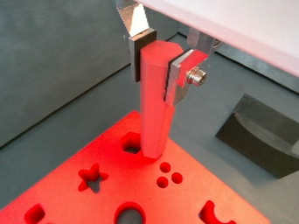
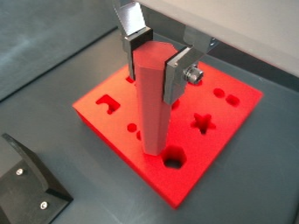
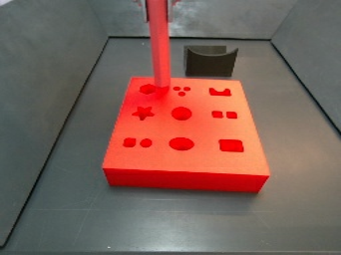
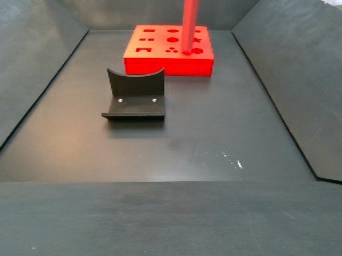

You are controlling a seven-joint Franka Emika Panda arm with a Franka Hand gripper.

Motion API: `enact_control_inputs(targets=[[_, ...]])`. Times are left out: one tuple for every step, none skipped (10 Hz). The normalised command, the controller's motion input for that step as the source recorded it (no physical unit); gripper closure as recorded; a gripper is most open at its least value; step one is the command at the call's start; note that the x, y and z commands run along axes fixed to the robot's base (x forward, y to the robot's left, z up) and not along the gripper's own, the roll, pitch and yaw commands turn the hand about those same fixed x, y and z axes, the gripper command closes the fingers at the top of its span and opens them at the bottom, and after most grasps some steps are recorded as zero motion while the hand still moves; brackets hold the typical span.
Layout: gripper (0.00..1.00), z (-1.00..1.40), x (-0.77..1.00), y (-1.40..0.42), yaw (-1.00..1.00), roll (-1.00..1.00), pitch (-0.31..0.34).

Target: Insert the hexagon object.

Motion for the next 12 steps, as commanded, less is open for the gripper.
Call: enact_control_inputs(targets=[[1.0,-0.16,-0.07,0.02,-0.25,0.0,0.03],[1.0,-0.13,-0.17,0.0,-0.17,-0.06,-0.001],[1.0,-0.1,-0.41,0.0,0.0,-0.17,-0.156],[1.0,0.0,-0.47,0.0,0.0,-0.21,-0.196],[1.0,0.02,-0.47,0.0,0.05,-0.29,-0.234],[1.0,0.0,-0.37,0.04,0.04,-0.28,-0.29],[1.0,-0.06,-0.03,0.0,0.09,-0.22,-0.221],[1.0,-0.13,0.08,0.0,0.0,-0.03,-0.1],[1.0,-0.16,0.2,-0.02,0.0,0.0,0.0],[1.0,-0.15,0.28,-0.08,0.0,0.08,0.066],[1.0,-0.14,0.0,-0.08,-0.01,0.19,0.134],[1.0,-0.1,0.0,-0.09,0.0,0.18,0.149]])
